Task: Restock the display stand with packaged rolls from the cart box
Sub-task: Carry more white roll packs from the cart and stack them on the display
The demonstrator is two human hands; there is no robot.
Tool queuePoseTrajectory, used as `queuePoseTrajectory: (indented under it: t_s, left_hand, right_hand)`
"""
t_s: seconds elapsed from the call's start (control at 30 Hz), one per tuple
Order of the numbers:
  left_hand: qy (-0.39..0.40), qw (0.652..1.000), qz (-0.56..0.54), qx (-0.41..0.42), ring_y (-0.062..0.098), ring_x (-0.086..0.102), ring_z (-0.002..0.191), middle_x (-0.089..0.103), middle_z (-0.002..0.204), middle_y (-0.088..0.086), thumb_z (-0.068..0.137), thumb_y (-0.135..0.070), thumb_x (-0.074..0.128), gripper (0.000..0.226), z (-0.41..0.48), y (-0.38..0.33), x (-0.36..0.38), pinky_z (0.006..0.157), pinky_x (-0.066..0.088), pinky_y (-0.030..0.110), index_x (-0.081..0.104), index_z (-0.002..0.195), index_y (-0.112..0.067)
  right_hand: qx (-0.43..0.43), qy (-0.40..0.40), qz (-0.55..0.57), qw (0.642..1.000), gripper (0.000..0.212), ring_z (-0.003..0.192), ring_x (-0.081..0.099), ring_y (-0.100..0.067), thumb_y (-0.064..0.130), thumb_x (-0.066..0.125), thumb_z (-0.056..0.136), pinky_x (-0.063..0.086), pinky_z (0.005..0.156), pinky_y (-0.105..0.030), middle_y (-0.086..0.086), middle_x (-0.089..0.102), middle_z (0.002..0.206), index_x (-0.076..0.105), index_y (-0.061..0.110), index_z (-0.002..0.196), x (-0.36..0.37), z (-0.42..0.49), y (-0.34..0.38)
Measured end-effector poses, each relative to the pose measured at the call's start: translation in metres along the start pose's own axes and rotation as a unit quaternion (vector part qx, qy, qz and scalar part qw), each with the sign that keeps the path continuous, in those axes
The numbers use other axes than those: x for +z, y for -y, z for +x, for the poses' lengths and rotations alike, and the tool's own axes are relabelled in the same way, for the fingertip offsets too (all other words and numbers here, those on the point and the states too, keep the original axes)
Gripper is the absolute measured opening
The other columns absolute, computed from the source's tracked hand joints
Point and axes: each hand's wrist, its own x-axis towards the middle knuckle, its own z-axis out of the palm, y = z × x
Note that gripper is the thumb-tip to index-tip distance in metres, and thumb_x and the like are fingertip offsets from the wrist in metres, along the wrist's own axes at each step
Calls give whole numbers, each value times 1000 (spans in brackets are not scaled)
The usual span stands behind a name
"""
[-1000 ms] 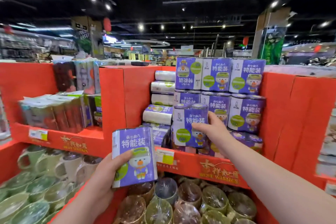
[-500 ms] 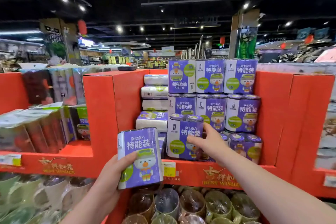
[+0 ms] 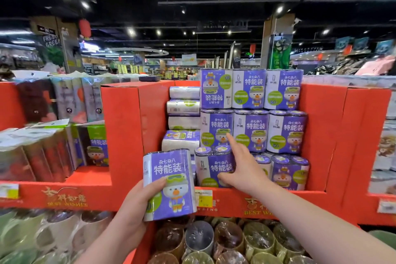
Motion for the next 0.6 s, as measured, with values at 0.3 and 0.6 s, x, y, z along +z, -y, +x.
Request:
queuePoseTrajectory:
  t_s: [0.3, 0.6]
  left_hand:
    - [-25, 1000, -7, -1, 22, 72, 60, 75, 85, 15, 81, -12, 58, 23, 4, 2, -5, 46, 55, 25, 64, 102, -5]
    - [-24, 1000, -12, -6, 23, 72, 62, 74, 89, 17, 80, -13, 59, 26, 4, 5, -4, 48, 56, 26, 64, 104, -4]
  right_hand:
    - [-89, 9, -159, 983, 54, 132, 32, -12, 39, 63, 86, 30, 110, -34, 19, 45, 141, 46, 36, 138, -2, 5, -2]
    - [-54, -16, -150, 987, 56, 132, 33, -10, 45, 63, 84, 21, 110, -32, 22, 45, 142, 46, 39, 137, 9, -10, -23]
